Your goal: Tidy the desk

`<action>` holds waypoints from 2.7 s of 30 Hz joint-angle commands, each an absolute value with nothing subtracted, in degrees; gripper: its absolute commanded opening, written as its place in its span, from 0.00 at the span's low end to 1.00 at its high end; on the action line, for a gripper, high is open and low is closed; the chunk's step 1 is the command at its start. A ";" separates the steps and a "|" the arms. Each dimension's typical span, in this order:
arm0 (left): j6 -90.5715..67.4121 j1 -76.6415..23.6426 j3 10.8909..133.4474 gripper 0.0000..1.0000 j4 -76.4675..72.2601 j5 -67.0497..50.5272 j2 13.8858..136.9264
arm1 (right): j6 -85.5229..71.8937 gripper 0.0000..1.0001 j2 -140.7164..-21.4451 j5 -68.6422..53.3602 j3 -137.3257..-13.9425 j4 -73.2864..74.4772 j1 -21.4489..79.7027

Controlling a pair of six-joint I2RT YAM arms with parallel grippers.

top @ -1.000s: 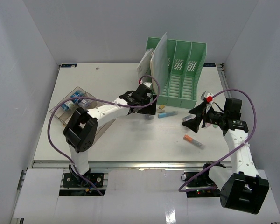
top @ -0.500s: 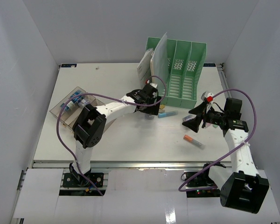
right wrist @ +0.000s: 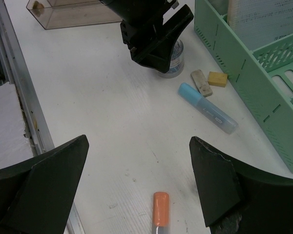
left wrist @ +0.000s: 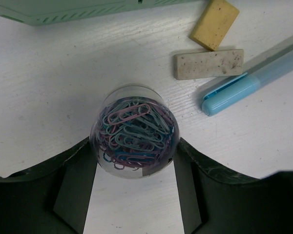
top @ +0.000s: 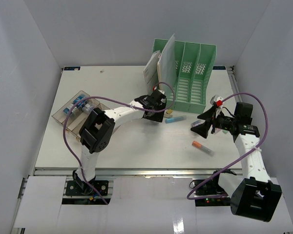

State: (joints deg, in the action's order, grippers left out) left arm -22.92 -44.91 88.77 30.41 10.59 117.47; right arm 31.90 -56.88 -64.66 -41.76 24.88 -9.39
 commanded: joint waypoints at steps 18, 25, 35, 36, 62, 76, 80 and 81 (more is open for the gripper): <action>-25.05 -35.82 70.88 0.31 29.47 10.33 85.48 | 32.17 0.90 -55.61 -66.39 -41.57 23.73 -9.76; -26.71 -11.96 62.64 0.31 27.88 1.24 73.71 | 32.08 0.90 -55.37 -66.96 -41.57 23.82 -9.68; -28.18 7.69 59.17 0.31 25.68 1.20 74.07 | 32.15 0.90 -55.39 -66.64 -41.51 23.82 -9.74; -28.26 8.31 59.38 0.31 25.90 2.01 74.46 | 32.12 0.90 -55.42 -66.67 -41.53 23.82 -9.71; -25.71 11.25 64.73 0.42 27.03 5.93 88.60 | 32.26 0.90 -55.77 -65.70 -41.40 23.73 -9.71; -25.78 11.25 62.94 0.47 25.96 5.76 86.70 | 32.34 0.90 -55.87 -65.39 -41.40 23.73 -9.76; -25.75 11.43 62.25 0.47 25.07 8.07 83.57 | 32.34 0.90 -55.89 -65.40 -41.40 23.65 -9.68; -25.72 11.49 62.03 0.47 24.85 8.53 82.94 | 32.34 0.90 -55.83 -65.42 -41.40 23.68 -9.70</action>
